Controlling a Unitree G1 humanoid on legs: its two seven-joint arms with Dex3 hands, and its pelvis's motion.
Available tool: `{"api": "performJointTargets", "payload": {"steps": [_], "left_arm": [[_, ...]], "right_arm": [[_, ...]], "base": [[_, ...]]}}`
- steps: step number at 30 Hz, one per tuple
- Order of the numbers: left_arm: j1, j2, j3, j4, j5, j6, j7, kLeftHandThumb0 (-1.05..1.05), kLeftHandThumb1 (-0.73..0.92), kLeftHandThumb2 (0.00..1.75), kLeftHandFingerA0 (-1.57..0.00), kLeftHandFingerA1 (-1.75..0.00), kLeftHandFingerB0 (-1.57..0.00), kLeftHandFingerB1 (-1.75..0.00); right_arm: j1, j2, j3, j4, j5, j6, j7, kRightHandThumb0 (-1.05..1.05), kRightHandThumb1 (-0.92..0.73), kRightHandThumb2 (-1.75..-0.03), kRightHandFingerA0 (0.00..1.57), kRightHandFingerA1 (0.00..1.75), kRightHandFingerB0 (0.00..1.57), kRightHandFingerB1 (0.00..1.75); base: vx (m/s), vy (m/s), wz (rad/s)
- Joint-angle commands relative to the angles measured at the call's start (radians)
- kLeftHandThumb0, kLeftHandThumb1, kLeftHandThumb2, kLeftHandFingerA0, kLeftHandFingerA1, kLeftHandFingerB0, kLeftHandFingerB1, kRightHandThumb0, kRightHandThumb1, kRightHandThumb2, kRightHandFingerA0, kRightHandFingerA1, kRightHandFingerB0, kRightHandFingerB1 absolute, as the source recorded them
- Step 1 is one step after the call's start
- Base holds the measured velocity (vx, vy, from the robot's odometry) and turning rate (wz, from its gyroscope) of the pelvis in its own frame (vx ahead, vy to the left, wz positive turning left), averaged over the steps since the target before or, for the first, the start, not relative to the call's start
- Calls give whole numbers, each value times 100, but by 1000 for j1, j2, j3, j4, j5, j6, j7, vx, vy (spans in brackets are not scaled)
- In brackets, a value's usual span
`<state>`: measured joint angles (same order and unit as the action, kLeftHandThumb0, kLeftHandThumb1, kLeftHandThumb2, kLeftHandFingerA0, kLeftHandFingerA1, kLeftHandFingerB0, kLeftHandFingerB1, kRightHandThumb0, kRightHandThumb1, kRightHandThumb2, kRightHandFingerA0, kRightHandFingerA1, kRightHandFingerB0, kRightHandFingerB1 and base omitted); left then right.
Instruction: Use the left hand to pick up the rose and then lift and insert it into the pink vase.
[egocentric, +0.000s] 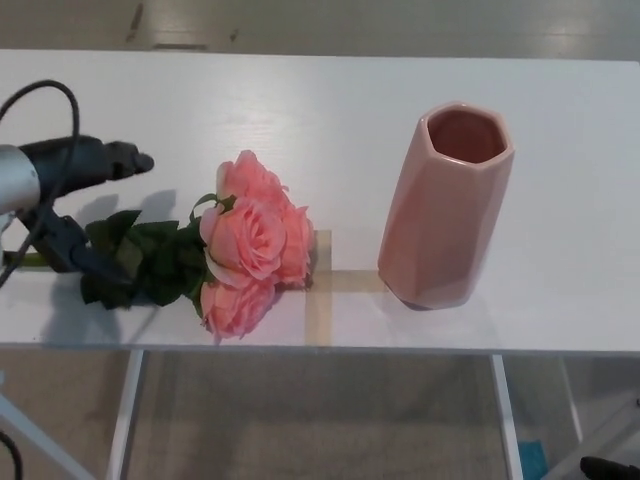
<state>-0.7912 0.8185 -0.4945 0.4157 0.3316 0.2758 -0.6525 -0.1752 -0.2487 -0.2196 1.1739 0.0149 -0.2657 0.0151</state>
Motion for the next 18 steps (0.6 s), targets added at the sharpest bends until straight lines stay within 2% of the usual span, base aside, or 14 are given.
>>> {"api": "performJointTargets", "payload": {"steps": [1, 4, 5, 9, 10, 11, 12, 18], "left_arm": [[-17, -38, -3, 41, 62, -2, -32, -53, 41, 53, 0, -8, 0, -12], [-2, -62, 13, 57, 69, -7, 3, -53, 41, 53, 0, -7, 0, -13], [4, -70, 17, 64, 72, -9, 17, -54, 35, 72, 0, -8, 0, -11], [29, -107, 56, 86, 76, -21, 89, -51, 34, 71, 0, -11, 0, -14], [33, -115, 65, 91, 79, -24, 107, -52, 41, 53, 0, -14, 0, -18], [35, -124, 73, 99, 84, -29, 122, -52, 41, 53, 0, -14, 0, -18], [46, -140, 86, 97, 90, -33, 158, -48, 33, 72, 0, -16, 0, -19], [84, -191, 123, 104, 100, -42, 226, -45, 32, 71, 0, -20, 0, -23]], "right_arm": [[-1, 4, -6, 7, 15, 3, 2, -21, -64, -59, 59, 50, 52, 46], [-3, 6, -5, 8, 15, 2, 3, -21, -64, -59, 59, 50, 52, 46], [-1, 7, -5, 8, 15, 0, 2, -21, -64, -59, 59, 50, 52, 46], [-2, 8, -8, 6, 18, 1, 1, -21, -64, -59, 60, 50, 53, 46], [-5, 8, -9, 6, 19, 1, 2, -21, -64, -59, 60, 50, 53, 46], [-7, 8, -10, 7, 19, 2, 2, -21, -64, -59, 60, 50, 53, 46], [-12, 9, -12, 9, 21, 2, 2, -21, -64, -58, 60, 50, 53, 46], [-16, 10, -14, 3, 21, 11, 4, -21, -64, -58, 60, 50, 54, 47]], "base": [[0, 0, 0], [0, 0, 0], [0, 0, 0], [0, 0, 0], [0, 0, 0], [0, 0, 0], [0, 0, 0], [0, 0, 0]]}}
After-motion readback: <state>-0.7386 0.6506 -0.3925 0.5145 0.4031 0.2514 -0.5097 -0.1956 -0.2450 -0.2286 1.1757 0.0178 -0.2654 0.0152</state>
